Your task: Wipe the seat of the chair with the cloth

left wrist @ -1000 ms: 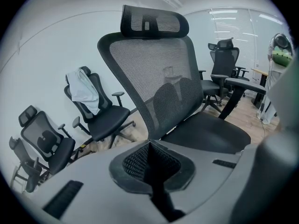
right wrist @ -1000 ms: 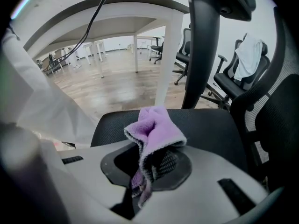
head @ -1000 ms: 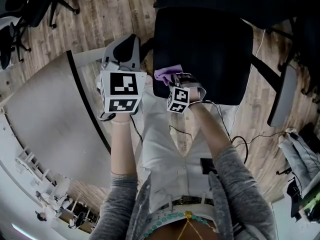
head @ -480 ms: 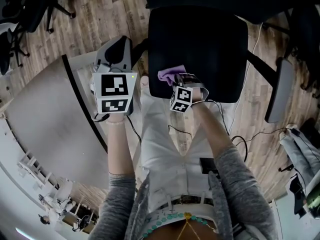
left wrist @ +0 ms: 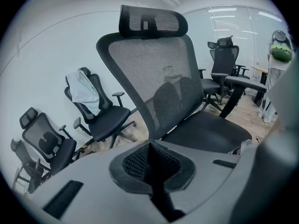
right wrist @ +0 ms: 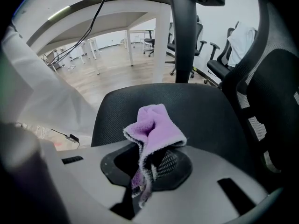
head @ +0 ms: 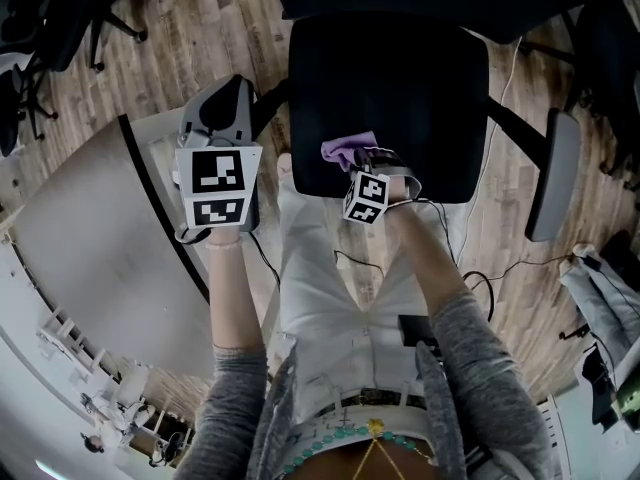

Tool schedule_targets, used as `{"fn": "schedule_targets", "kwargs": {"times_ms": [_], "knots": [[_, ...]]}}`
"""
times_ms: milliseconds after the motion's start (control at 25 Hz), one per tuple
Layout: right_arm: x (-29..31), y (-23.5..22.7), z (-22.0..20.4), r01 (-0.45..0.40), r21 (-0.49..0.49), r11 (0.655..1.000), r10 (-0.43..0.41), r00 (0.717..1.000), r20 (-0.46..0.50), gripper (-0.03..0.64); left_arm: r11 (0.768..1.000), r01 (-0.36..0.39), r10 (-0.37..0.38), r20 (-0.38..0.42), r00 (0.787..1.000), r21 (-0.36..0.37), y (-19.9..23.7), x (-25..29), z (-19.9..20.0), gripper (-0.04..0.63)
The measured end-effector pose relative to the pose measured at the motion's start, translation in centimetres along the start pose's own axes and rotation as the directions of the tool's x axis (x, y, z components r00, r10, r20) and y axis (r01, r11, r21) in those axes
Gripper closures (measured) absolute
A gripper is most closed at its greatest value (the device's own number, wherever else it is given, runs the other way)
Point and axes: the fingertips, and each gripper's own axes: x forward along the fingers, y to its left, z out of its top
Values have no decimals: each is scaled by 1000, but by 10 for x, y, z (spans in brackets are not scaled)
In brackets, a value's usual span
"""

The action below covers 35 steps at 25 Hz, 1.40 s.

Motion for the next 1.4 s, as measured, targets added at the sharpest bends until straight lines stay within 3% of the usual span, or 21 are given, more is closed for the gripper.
{"fn": "schedule_targets", "kwargs": {"times_ms": [960,1400], "knots": [[-15,-5,-53,14,50,999,-11,997,-71,569,1000,-1,1,0,1000,5,2,1,0,598],[-28,-8,-83,34,68,997,-27,994,-106,569,999,12,-12,-12,1000,44,-2,5,3,597]]}}
